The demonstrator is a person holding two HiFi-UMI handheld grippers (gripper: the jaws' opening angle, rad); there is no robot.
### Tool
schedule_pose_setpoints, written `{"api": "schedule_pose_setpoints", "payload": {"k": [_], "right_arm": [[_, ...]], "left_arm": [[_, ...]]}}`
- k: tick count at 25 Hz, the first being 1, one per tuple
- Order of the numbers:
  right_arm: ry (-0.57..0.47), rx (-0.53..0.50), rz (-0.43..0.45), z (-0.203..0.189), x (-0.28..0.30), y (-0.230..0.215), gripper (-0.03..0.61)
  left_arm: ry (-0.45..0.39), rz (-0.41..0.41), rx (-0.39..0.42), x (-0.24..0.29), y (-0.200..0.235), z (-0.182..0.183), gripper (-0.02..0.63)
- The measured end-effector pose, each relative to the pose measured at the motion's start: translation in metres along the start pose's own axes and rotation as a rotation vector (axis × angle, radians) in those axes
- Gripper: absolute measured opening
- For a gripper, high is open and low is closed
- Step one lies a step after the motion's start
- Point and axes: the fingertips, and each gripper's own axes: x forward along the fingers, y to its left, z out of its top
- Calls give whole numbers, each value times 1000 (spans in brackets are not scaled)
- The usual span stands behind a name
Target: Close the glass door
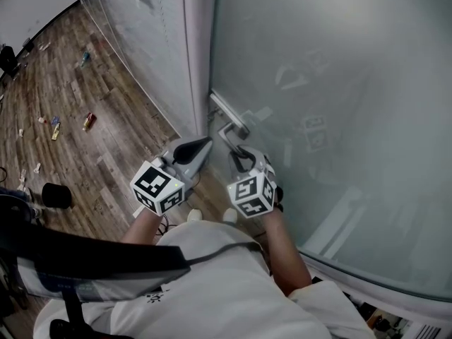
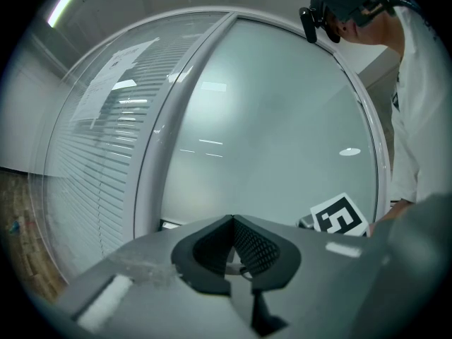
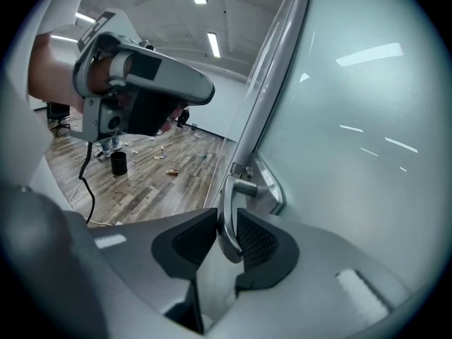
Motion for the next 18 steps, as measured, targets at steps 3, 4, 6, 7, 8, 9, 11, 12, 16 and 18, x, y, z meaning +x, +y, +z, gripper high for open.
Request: {"api": "schedule_pose_setpoints", "payload": {"k": [3, 4, 6, 7, 8, 9, 11, 12, 16, 18], "right_arm": [[-27, 10, -32, 8, -8, -4, 94], [-40, 26, -40, 10, -13, -6, 94], [-77, 75, -47, 14, -22, -11, 94], [-103, 102, -53, 16, -28, -15, 92], [-131, 124, -63, 19, -34, -19, 87], [-160, 141, -74, 22, -41, -23, 73], [-220, 173, -85, 28, -55, -27, 55], [-248, 198, -82, 30, -62, -29, 47], [-344, 338, -38, 40, -87, -27, 12], [-369, 385, -29, 43, -97, -24, 9]], "left_arm": [[-5, -6, 2, 2, 1, 2, 4], [-7, -7, 2, 3, 0, 3, 4], [-9, -11, 1, 5, -1, 3, 4], [-11, -14, 2, 5, -1, 3, 3], [-12, -16, 4, 6, -2, 4, 3], [-13, -17, 5, 6, -2, 4, 4], [-14, -18, 5, 6, -1, 4, 3], [-16, -18, 4, 6, -1, 5, 3], [-35, -17, 5, 0, -4, 12, 4], [-43, -18, 7, -4, -6, 16, 3]]}}
